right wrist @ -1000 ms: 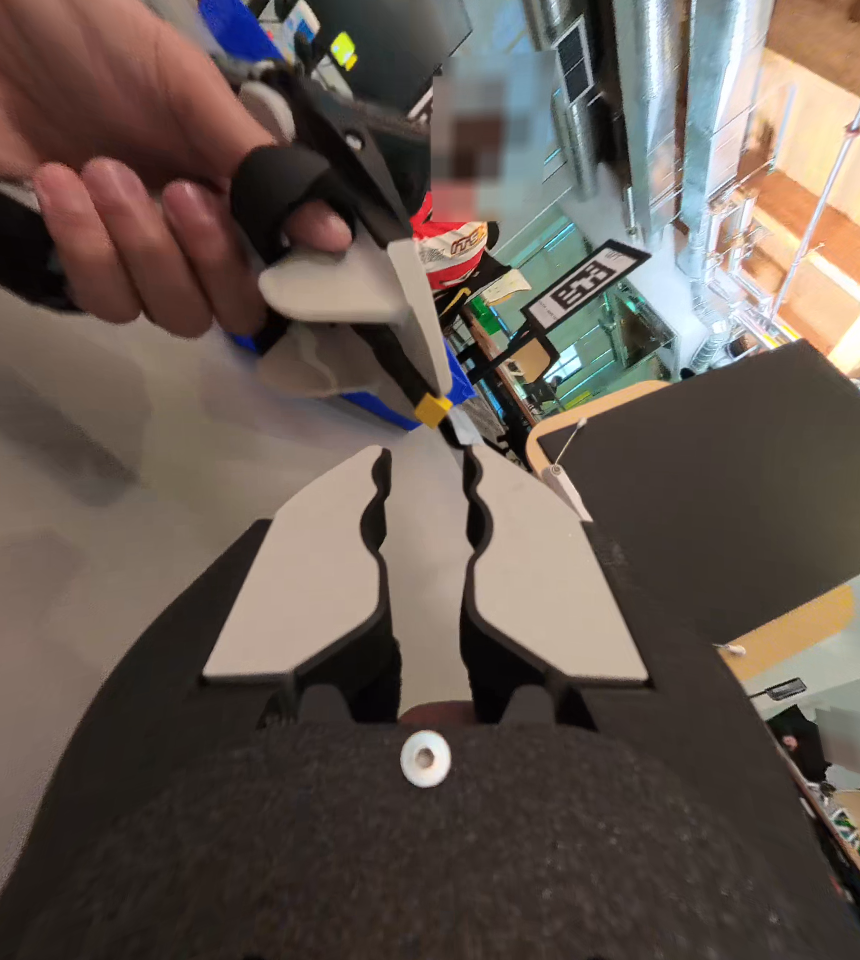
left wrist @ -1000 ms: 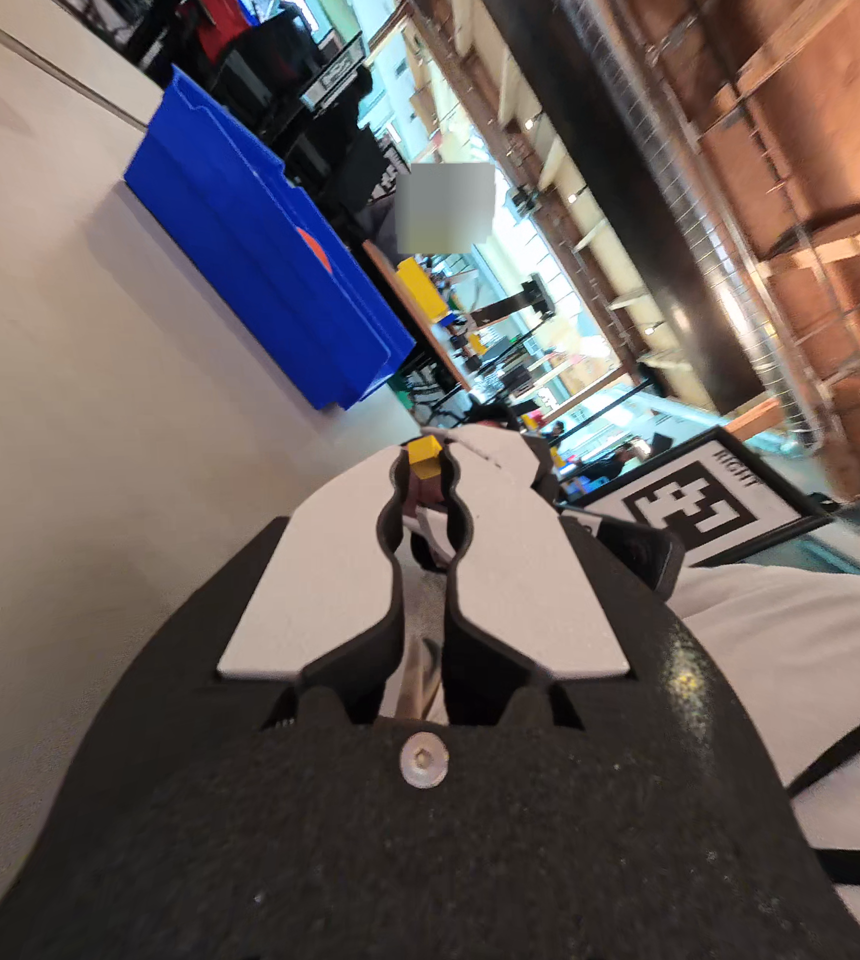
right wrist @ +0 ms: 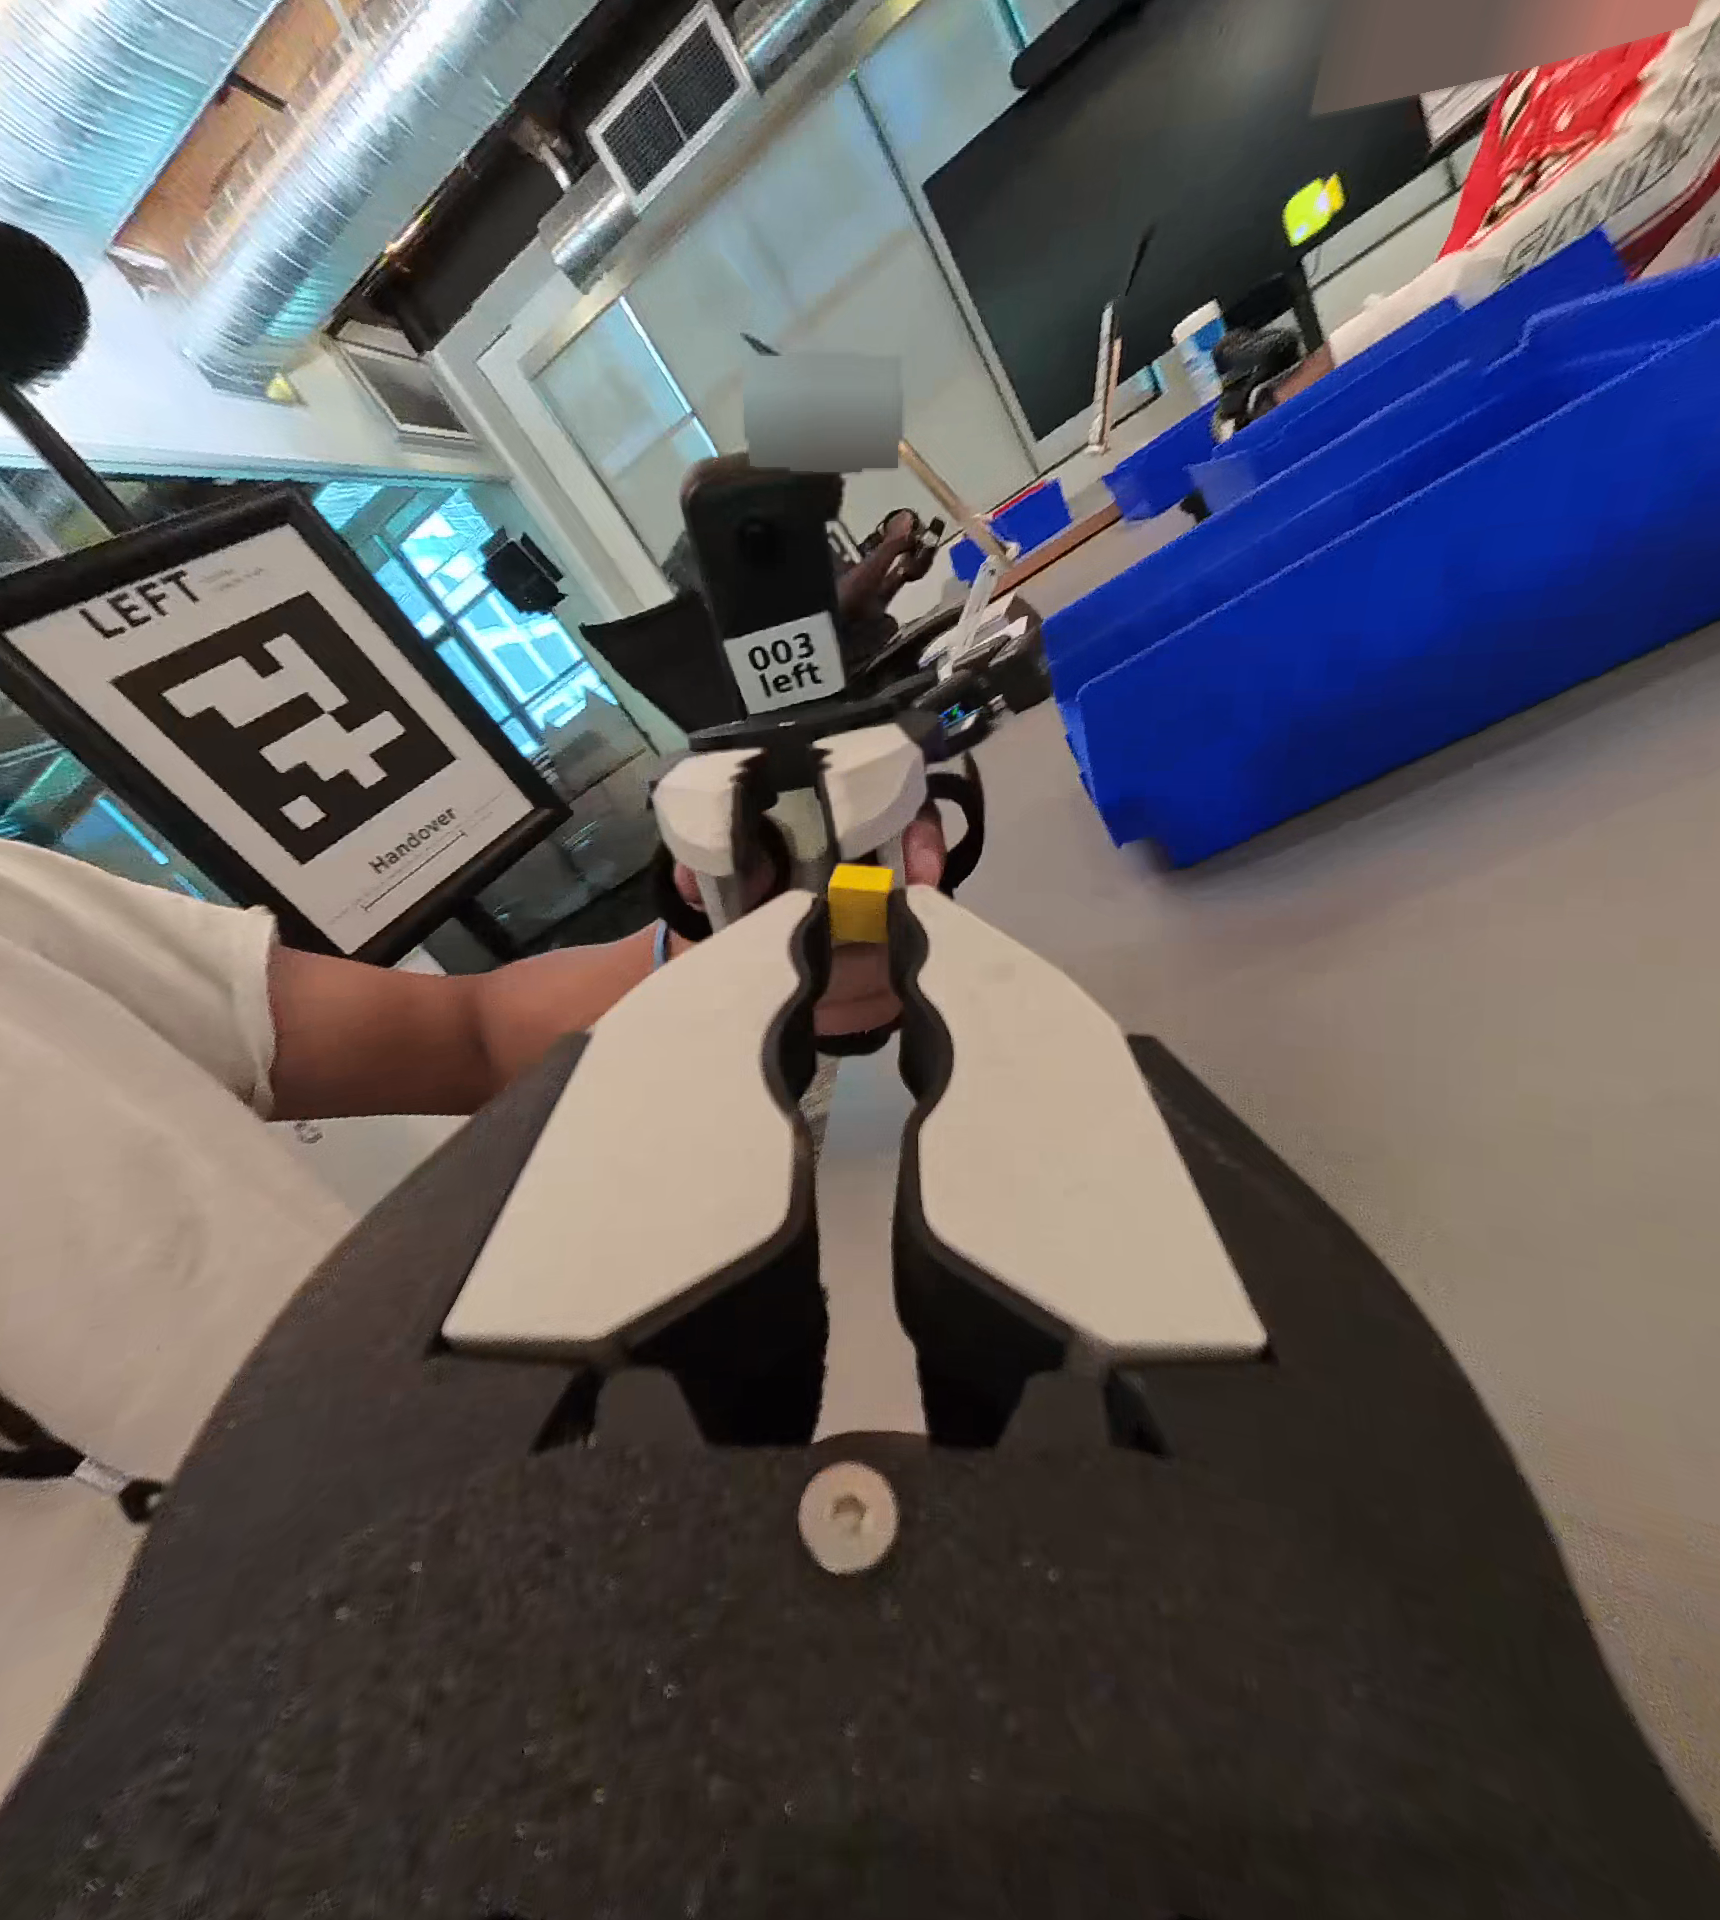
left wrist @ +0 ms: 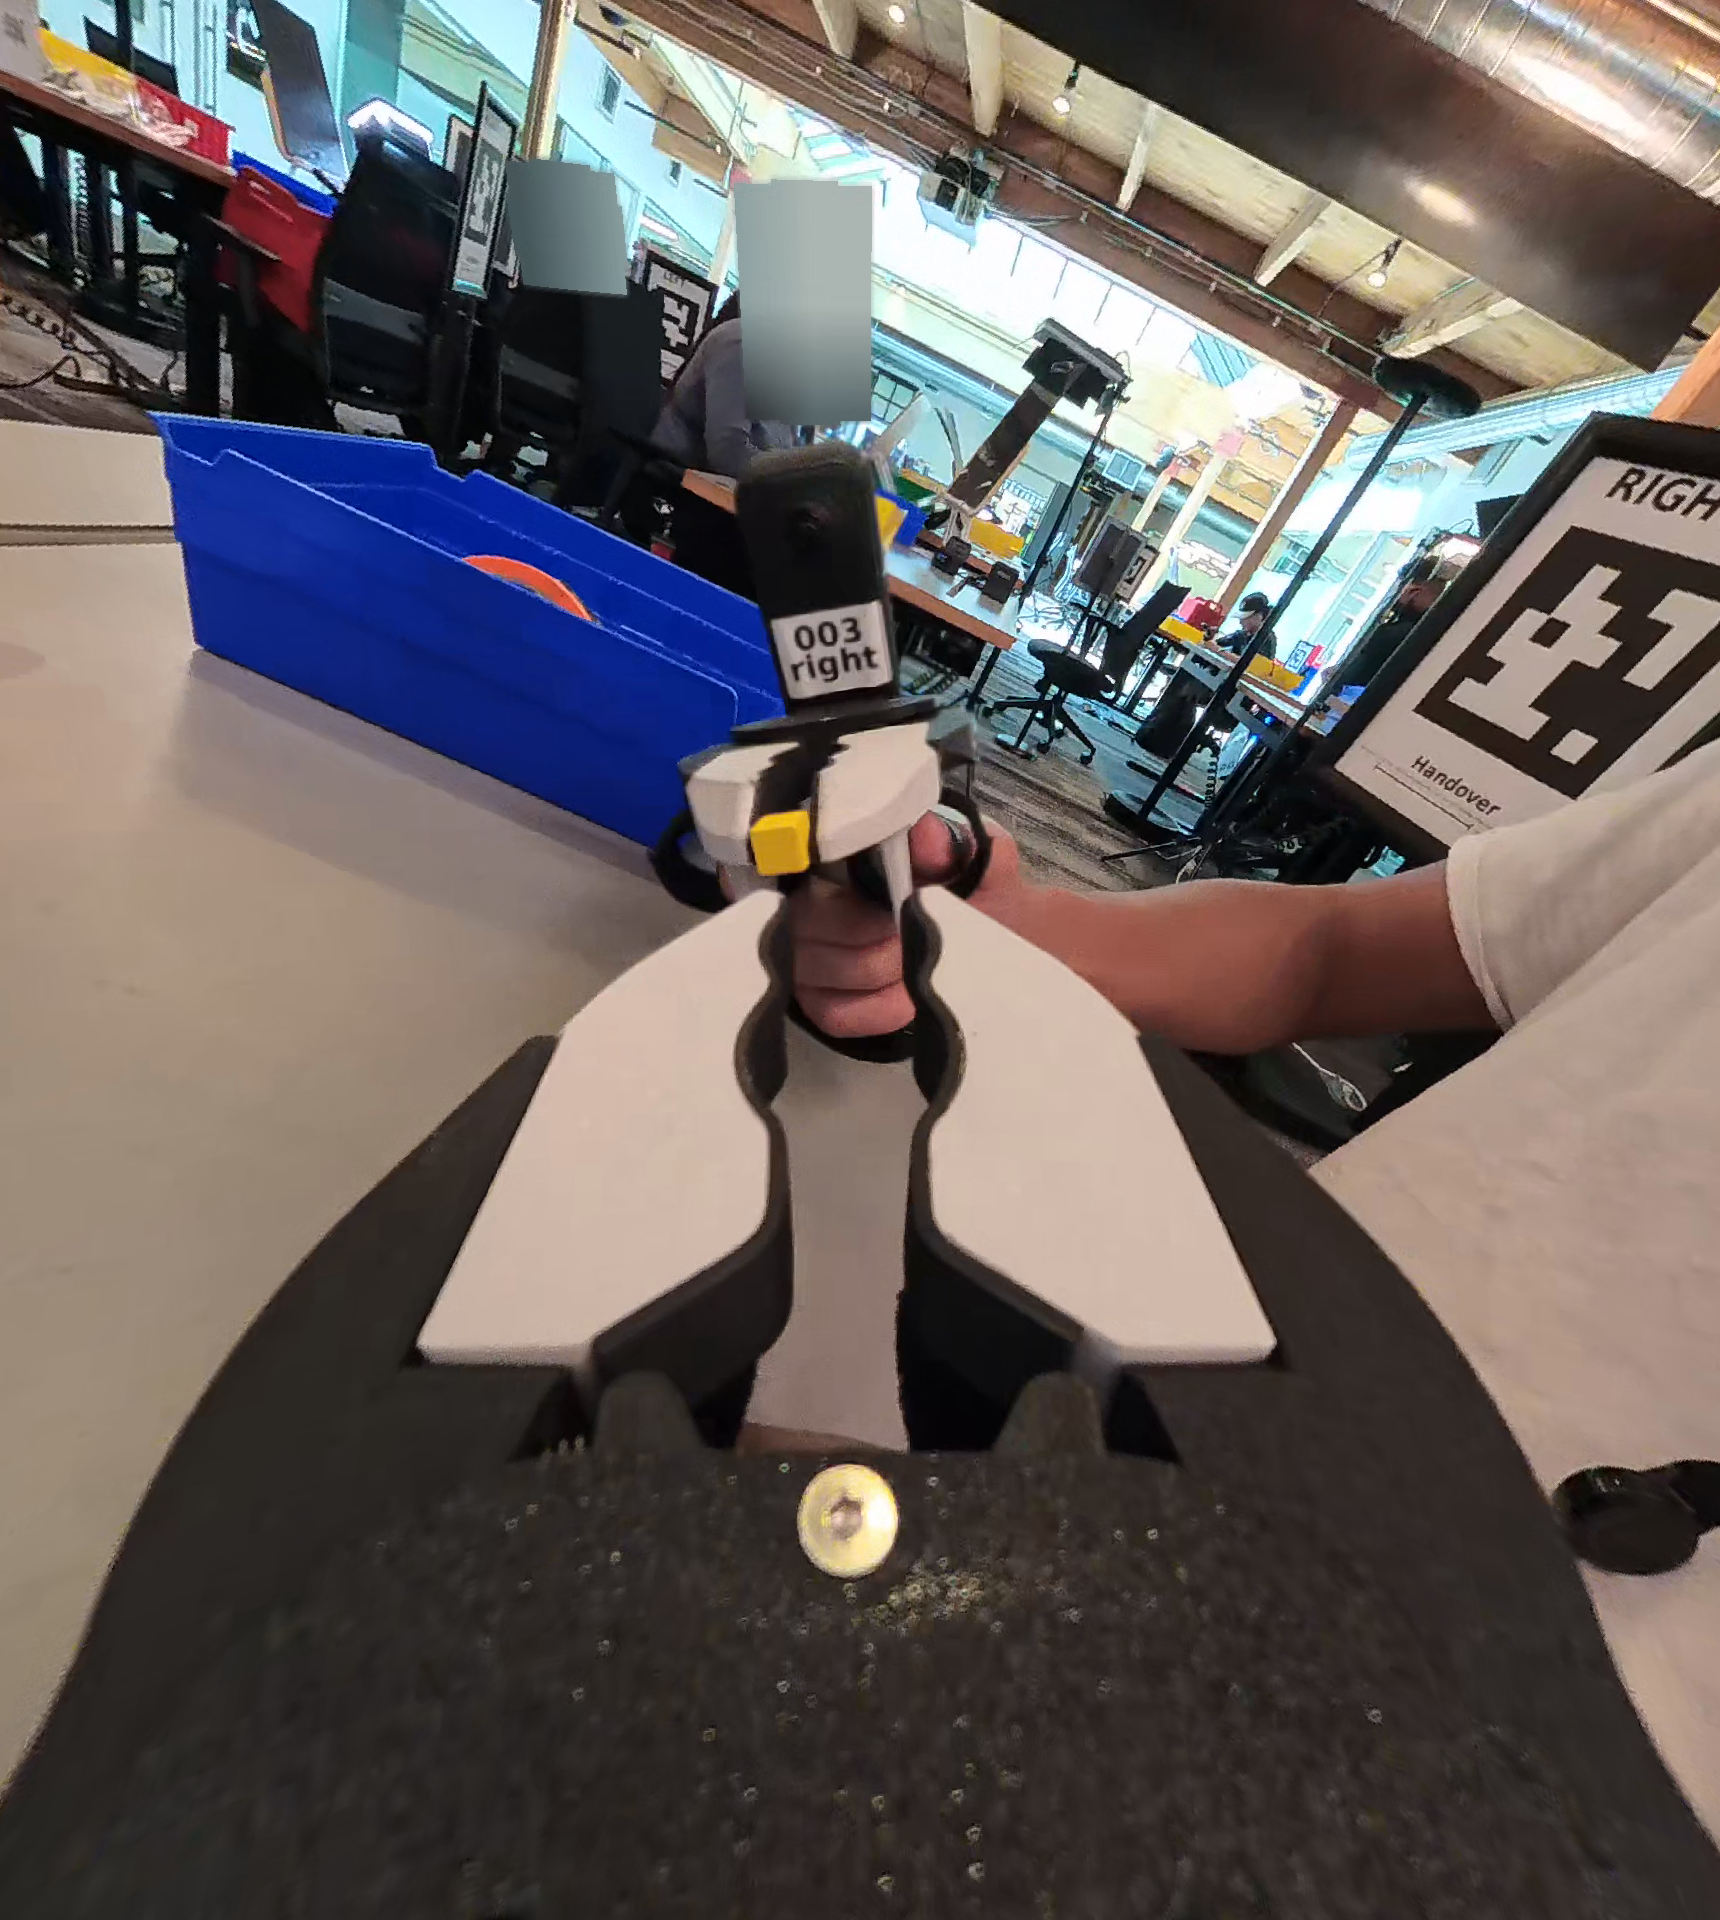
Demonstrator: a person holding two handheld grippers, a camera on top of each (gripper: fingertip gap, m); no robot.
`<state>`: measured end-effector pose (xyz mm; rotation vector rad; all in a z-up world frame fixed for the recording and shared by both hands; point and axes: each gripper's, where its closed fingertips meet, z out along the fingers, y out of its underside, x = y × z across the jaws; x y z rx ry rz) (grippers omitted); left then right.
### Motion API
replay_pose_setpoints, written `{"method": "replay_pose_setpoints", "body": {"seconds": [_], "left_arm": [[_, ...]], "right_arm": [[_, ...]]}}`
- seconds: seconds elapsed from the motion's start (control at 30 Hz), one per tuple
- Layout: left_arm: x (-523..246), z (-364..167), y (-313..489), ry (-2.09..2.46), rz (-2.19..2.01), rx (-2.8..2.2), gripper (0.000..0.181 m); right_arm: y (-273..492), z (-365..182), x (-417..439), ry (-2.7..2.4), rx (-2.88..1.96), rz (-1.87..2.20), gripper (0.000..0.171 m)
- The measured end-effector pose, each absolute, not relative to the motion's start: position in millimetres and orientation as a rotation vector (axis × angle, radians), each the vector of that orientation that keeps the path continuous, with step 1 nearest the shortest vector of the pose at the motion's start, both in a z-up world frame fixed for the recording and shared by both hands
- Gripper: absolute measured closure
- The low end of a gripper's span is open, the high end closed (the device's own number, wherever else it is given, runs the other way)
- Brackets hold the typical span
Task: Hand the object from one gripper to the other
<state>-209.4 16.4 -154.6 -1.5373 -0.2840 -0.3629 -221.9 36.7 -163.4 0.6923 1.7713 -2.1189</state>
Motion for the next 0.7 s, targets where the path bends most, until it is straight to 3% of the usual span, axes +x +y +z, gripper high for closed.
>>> {"method": "replay_pose_setpoints", "body": {"seconds": [0.7], "left_arm": [[-207, -176, 29, -0.335, -0.429, -1.624, 0.171]], "right_arm": [[18, -182, -206, 1.913, 0.595, -1.966, 0.16]]}}
